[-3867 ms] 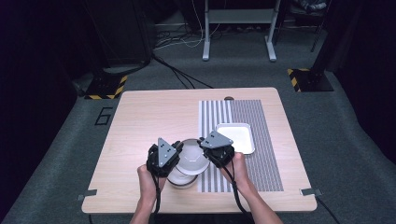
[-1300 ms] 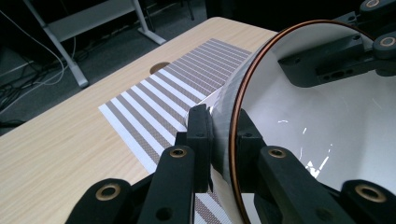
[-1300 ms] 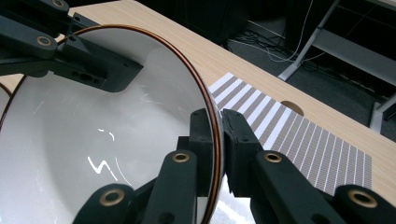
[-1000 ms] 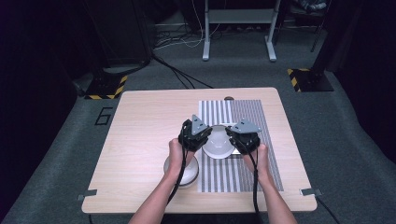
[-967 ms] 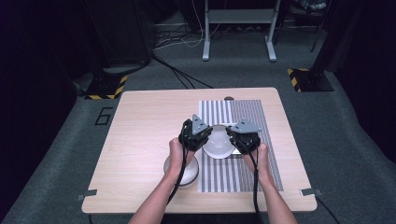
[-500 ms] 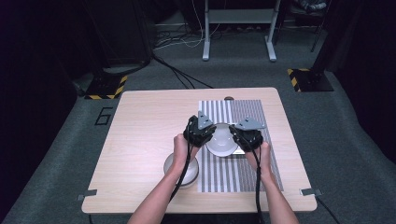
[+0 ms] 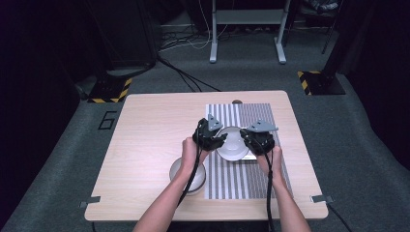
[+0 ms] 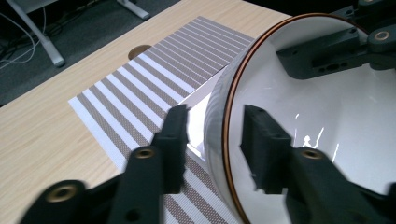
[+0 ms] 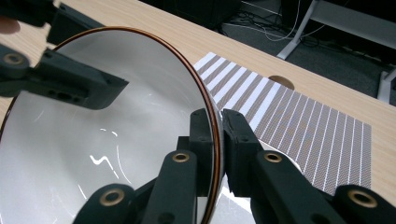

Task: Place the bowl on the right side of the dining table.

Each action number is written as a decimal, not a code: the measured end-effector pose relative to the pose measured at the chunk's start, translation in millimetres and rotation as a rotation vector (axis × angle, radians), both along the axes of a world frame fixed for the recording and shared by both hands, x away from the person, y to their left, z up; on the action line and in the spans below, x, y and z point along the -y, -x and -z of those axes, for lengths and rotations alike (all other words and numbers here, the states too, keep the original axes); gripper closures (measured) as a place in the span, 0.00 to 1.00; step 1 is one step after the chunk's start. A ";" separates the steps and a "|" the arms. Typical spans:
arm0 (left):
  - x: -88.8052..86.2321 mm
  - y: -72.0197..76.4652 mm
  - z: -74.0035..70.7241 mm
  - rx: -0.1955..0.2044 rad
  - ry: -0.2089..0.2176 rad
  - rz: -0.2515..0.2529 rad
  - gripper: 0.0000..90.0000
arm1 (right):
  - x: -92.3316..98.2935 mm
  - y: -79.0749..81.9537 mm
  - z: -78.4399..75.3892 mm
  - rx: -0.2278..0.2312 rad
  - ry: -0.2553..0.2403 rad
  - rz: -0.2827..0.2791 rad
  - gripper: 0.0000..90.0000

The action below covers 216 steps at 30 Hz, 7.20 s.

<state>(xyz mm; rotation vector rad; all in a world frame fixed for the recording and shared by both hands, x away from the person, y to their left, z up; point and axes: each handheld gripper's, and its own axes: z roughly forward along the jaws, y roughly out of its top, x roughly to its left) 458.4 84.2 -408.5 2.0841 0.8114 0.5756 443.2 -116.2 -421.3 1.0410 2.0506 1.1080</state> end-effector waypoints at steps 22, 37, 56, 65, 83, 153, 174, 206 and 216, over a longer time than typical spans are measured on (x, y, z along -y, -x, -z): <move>-46.9 18.3 -4.5 -0.040 0.056 -0.050 0.08 | 16.5 -22.8 13.3 -0.096 -0.002 0.044 0.92; -126.0 48.5 -3.7 0.024 0.110 -0.216 0.07 | 27.9 -44.1 27.4 -0.178 -0.006 0.083 0.92; -202.0 89.9 40.0 0.036 0.098 -0.465 0.07 | 33.6 -61.8 43.4 -0.289 -0.007 0.093 0.92; -211.6 102.9 77.9 -0.029 0.091 -0.512 0.06 | 32.7 -68.8 41.2 -0.319 0.009 0.090 0.92; -202.5 101.8 117.2 -0.126 0.009 -0.473 0.05 | 41.9 -77.0 48.8 -0.376 -0.039 0.089 0.92; -201.6 94.6 122.1 -0.194 0.028 -0.490 0.05 | 46.6 -105.5 59.0 -0.468 -0.050 0.062 0.91; -201.0 94.5 122.0 -0.195 0.029 -0.495 0.05 | 45.6 -102.7 60.0 -0.452 -0.036 0.064 0.88; -200.2 94.8 122.0 -0.194 0.028 -0.493 0.05 | 49.3 -86.0 45.7 -0.423 -0.063 0.024 0.00; -199.8 94.7 122.0 -0.193 0.027 -0.492 0.05 | 48.2 -69.5 36.7 -0.379 -0.054 0.009 0.00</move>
